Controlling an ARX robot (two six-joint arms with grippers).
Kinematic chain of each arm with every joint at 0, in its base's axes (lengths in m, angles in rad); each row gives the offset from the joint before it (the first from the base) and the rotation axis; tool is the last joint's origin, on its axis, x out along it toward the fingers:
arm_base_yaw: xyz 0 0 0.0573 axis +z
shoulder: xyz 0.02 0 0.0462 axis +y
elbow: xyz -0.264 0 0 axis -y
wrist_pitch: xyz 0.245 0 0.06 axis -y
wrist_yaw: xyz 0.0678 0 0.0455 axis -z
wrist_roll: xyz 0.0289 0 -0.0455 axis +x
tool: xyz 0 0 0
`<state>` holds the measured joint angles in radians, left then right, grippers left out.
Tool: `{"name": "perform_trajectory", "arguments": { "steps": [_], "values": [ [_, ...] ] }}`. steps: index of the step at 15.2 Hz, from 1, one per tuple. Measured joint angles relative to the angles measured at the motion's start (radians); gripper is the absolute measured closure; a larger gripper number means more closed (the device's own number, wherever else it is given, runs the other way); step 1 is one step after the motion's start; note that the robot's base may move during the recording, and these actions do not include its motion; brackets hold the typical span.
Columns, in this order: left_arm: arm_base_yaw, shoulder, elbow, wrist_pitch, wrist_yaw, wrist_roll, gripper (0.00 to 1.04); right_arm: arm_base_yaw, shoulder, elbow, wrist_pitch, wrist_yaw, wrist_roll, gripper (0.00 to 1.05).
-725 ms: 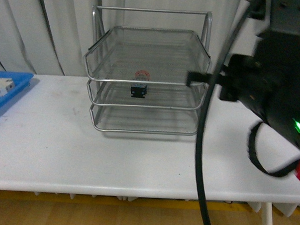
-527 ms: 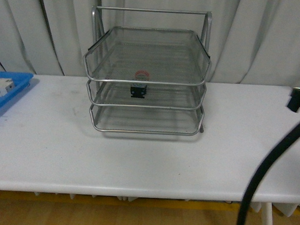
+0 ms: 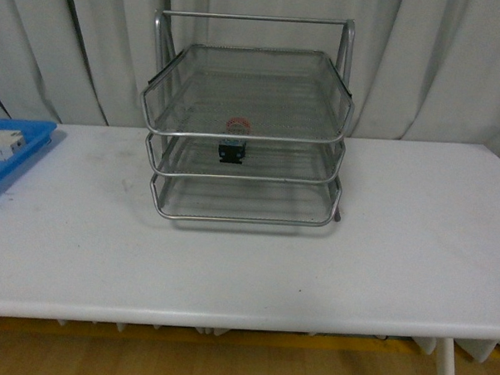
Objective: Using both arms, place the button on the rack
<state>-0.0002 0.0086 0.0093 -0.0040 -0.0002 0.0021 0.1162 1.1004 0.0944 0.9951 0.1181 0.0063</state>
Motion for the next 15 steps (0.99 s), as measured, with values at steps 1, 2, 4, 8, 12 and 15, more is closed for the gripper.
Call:
{"name": "perform_trajectory", "arguments": {
  "steps": [1, 2, 4, 8, 12, 15],
  "values": [
    [0.000, 0.000, 0.000, 0.000, 0.000, 0.000, 0.07, -0.013, -0.056, -0.014, -0.039, -0.013, 0.000, 1.03],
    [0.000, 0.000, 0.000, 0.000, 0.000, 0.000, 0.07, -0.026, -0.111, -0.034, -0.085, -0.021, 0.000, 1.03],
    [0.000, 0.000, 0.000, 0.000, 0.000, 0.000, 0.07, -0.105, -0.240, -0.059, -0.183, -0.106, 0.000, 1.03],
    [0.000, 0.000, 0.000, 0.000, 0.000, 0.000, 0.07, -0.121, -0.366, -0.077, -0.290, -0.115, 0.000, 1.03],
    [0.000, 0.000, 0.000, 0.000, 0.000, 0.000, 0.07, -0.121, -0.512, -0.083, -0.418, -0.115, 0.000, 1.03],
    [0.000, 0.000, 0.000, 0.000, 0.000, 0.000, 0.07, -0.121, -0.634, -0.083, -0.531, -0.115, 0.000, 1.03]
  ]
}}
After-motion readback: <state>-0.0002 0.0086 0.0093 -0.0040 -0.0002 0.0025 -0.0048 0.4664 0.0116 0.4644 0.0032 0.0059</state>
